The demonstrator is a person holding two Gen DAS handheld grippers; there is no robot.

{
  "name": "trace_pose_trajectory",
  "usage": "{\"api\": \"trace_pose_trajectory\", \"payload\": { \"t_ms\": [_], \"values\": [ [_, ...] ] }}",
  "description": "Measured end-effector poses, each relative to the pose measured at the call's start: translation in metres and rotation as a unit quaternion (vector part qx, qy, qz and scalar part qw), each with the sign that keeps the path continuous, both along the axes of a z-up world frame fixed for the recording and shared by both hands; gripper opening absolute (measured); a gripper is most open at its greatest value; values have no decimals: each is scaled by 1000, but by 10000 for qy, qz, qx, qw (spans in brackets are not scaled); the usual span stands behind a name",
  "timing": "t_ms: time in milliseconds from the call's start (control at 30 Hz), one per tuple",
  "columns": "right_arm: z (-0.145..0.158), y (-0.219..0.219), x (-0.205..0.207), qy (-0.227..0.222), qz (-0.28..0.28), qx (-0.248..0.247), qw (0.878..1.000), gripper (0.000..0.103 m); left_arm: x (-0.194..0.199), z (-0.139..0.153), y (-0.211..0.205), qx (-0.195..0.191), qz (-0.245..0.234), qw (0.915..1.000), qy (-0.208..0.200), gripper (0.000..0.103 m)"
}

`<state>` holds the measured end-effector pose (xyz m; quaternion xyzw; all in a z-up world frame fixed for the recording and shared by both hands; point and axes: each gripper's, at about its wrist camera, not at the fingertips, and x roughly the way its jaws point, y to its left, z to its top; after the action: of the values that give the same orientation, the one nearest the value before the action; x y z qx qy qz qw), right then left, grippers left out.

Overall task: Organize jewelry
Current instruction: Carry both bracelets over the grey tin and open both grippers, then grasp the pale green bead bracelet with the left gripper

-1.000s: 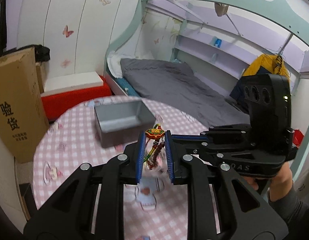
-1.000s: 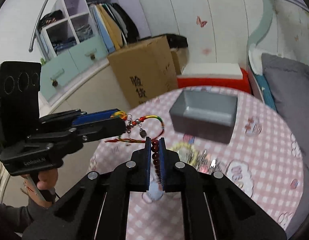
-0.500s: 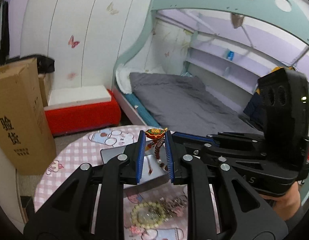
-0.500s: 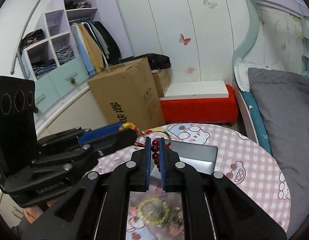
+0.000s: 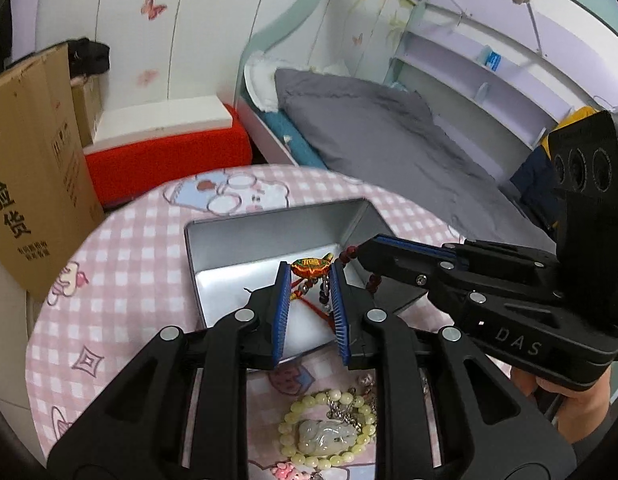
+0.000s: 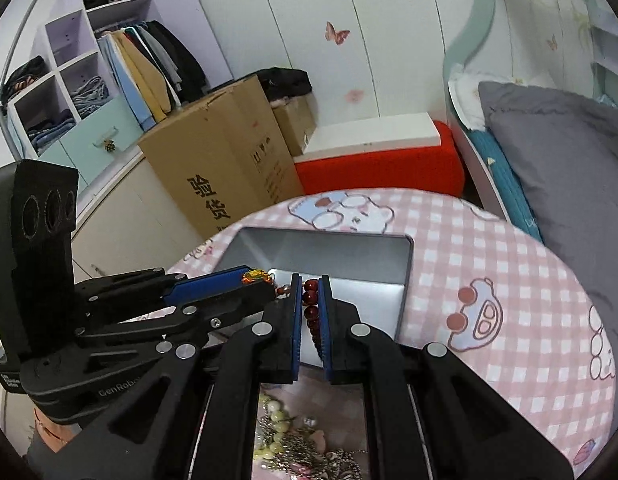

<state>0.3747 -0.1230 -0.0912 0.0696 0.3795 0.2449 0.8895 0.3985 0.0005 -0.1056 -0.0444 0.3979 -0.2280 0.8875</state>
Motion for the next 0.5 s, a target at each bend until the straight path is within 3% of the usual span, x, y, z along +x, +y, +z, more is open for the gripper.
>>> {"api": "trace_pose_trajectory", "payload": {
  "t_ms": [67, 100, 167, 300, 500],
  "values": [
    [-3, -1, -1, 57, -14, 14, 10000, 9, -1, -3, -1, 3, 6, 10000, 67, 25],
    [-3, -2, -1, 69, -33, 39, 10000, 10, -1, -3, -1, 2, 4, 10000, 77, 44],
    [-4, -5, -3, 104, -93, 43, 9999, 10, -4, -2, 2, 2, 107, 9999, 22, 67],
    [2, -13, -11, 81, -136, 116, 9998, 18, -14, 6, 8, -123, 112, 9998, -63, 67],
    [21, -23, -38, -128, -176, 112, 9997, 25, -45, 20, 16, 97, 136, 9991, -379, 67]
  ]
}}
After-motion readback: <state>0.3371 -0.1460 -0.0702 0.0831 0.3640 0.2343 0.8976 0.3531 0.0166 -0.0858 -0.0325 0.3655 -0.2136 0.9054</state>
